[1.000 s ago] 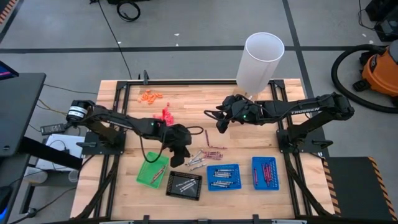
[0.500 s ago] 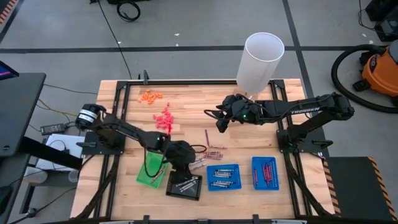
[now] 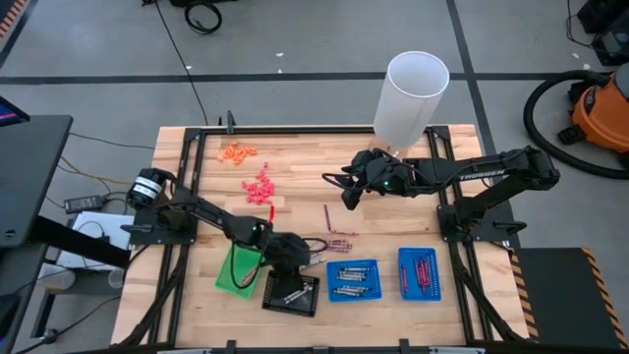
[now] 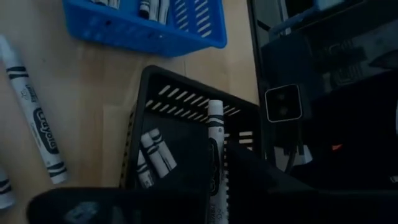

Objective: Sort crayons
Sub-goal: Put the white crayon into the black basket

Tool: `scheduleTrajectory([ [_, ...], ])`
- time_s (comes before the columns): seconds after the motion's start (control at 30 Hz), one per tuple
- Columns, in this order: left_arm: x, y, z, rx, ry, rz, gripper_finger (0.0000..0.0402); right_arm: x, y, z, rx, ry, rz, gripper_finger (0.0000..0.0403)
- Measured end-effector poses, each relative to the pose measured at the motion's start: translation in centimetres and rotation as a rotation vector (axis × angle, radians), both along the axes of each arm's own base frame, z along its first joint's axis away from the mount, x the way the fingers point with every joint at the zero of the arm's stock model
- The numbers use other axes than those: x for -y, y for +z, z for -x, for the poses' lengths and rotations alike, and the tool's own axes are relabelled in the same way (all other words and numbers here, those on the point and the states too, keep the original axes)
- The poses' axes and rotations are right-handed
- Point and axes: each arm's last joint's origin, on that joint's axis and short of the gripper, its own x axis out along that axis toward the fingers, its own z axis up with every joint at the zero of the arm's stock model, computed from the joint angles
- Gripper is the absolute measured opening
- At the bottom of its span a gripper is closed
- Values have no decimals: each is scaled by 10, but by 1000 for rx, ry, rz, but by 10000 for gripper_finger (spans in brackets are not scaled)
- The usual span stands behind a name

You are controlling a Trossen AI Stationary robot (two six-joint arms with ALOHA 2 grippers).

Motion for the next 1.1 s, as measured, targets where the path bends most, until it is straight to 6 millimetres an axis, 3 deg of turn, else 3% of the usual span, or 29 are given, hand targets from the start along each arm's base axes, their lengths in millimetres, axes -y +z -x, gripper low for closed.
scheduleTrajectory([
  [0.17, -8, 0, -2, -17, -21, 39, 121, 0, 0, 0, 1, 0, 0, 170],
  [0.27, -14, 0, -3, -18, -19, 36, 135, 0, 0, 0, 1, 0, 0, 170],
  [0.5, -43, 6, -9, 16, 129, -32, 133, 0, 0, 0, 2, -1, -2, 170],
  [0.7, -66, -1, -10, -15, 373, -238, 126, 1, 1, -1, 13, -3, 1, 170],
  [0.9, -72, -6, -10, -1, 499, -405, 125, 2, 2, -1, 15, -2, 14, 170],
  [1.1, -71, -23, -17, -10, 503, -418, 125, 4, 2, -1, 16, -11, 14, 170],
])
